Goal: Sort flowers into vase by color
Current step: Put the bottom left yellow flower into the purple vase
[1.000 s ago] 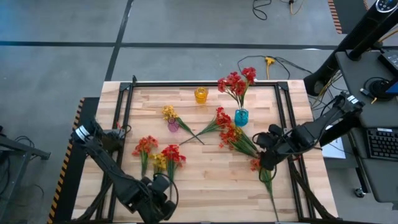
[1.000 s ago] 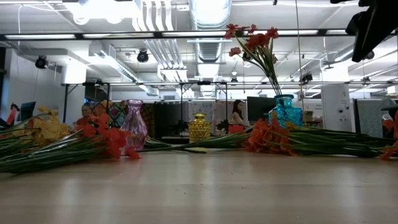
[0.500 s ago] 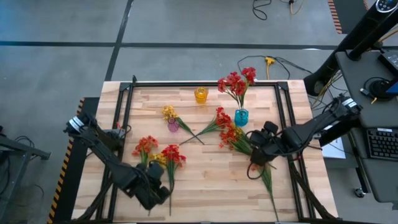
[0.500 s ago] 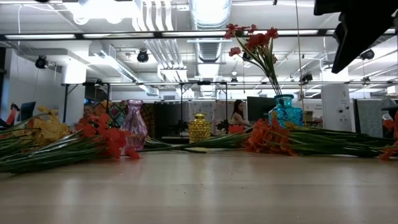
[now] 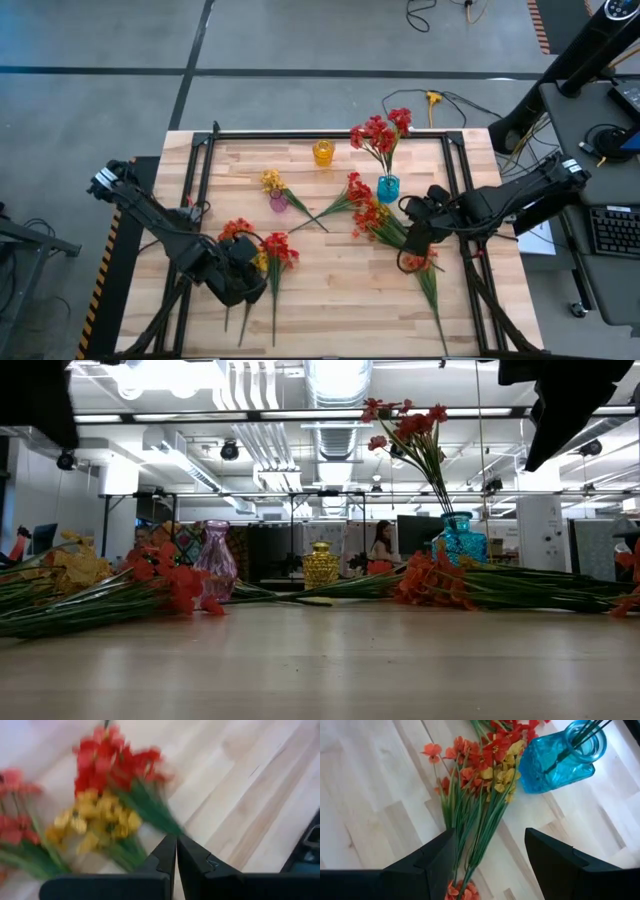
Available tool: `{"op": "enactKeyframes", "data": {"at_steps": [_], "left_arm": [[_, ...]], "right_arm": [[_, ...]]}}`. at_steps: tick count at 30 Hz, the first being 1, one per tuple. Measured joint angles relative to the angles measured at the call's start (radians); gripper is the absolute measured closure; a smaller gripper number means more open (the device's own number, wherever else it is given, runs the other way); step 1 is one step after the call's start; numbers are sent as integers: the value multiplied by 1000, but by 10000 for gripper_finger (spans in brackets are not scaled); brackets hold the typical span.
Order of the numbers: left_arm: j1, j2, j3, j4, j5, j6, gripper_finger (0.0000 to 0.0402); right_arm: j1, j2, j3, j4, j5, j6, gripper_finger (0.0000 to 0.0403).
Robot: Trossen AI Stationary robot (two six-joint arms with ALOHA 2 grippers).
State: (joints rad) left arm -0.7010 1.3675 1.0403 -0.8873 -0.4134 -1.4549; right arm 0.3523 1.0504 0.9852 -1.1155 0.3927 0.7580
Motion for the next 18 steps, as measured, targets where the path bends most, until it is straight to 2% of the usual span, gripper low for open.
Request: {"op": "enactKeyframes", "data": {"at_steps": [6,12,18], "left_arm": [[6,-11,37,-3,-95,55,402],[24,10,72,7,-121,189,402],[59,29,78,94,-137,369,402]], "right_arm": [[0,-8,0,1,-8,54,174],[0,-8,0,3,-10,68,174],[0,-8,0,5,-9,67,174]]}}
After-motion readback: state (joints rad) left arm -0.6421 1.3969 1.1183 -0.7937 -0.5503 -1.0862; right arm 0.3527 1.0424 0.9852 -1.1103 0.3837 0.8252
